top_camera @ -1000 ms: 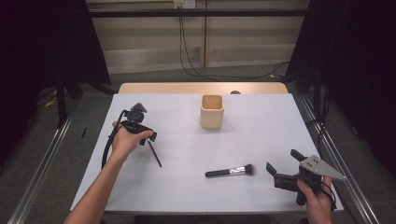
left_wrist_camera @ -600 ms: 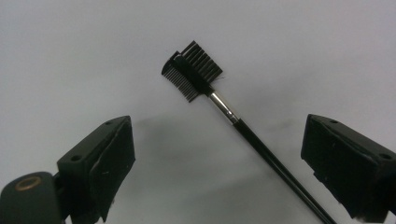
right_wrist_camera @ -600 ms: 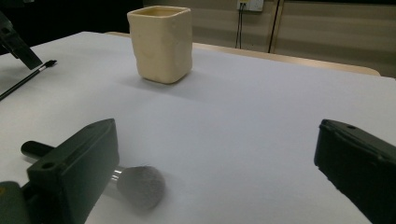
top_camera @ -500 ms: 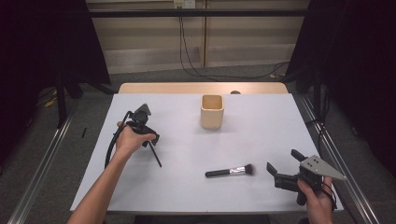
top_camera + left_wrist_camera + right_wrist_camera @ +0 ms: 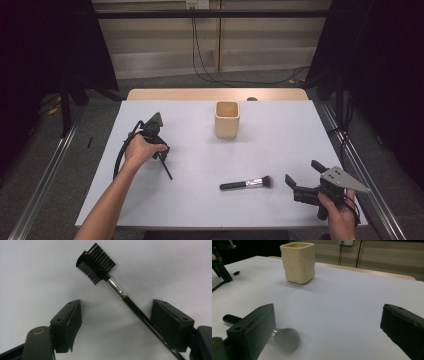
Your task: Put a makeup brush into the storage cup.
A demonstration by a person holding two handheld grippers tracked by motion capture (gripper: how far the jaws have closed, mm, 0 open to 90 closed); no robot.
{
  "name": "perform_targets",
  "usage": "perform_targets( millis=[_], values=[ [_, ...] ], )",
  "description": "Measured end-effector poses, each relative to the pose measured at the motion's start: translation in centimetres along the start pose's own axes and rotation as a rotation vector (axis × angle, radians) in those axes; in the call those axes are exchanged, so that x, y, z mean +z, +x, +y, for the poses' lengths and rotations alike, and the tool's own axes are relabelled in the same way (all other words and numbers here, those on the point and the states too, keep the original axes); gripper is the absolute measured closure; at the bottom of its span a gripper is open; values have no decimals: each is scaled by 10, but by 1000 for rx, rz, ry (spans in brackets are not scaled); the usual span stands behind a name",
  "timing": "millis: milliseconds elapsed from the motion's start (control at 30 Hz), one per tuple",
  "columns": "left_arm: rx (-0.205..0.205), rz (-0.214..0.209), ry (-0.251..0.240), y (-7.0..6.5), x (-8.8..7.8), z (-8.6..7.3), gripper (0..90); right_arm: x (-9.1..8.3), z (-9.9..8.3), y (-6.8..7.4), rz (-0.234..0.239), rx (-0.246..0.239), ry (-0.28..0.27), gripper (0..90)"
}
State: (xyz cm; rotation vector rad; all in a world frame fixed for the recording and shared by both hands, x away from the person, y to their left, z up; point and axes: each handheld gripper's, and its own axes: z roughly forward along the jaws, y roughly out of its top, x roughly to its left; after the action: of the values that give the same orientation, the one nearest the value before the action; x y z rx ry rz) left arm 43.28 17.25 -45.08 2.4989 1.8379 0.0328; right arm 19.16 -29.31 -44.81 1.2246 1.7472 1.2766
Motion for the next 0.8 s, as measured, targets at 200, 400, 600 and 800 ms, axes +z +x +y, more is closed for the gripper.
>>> perform_targets(
  millis=[200,400,600,800],
  values=[
    [7,-3,27,-1,-1,2,316,-1,0,0,3,-1,1,0],
    [11,-6,47,0,-2,2,420,-1,-1,0,7,0,5,0],
    [26,-5,72,0,-3,4,545,1,-1,1,11,-1,11,0],
    [50,-9,100,-2,-4,7,646,1,-1,2,21,-2,11,0]
  ],
)
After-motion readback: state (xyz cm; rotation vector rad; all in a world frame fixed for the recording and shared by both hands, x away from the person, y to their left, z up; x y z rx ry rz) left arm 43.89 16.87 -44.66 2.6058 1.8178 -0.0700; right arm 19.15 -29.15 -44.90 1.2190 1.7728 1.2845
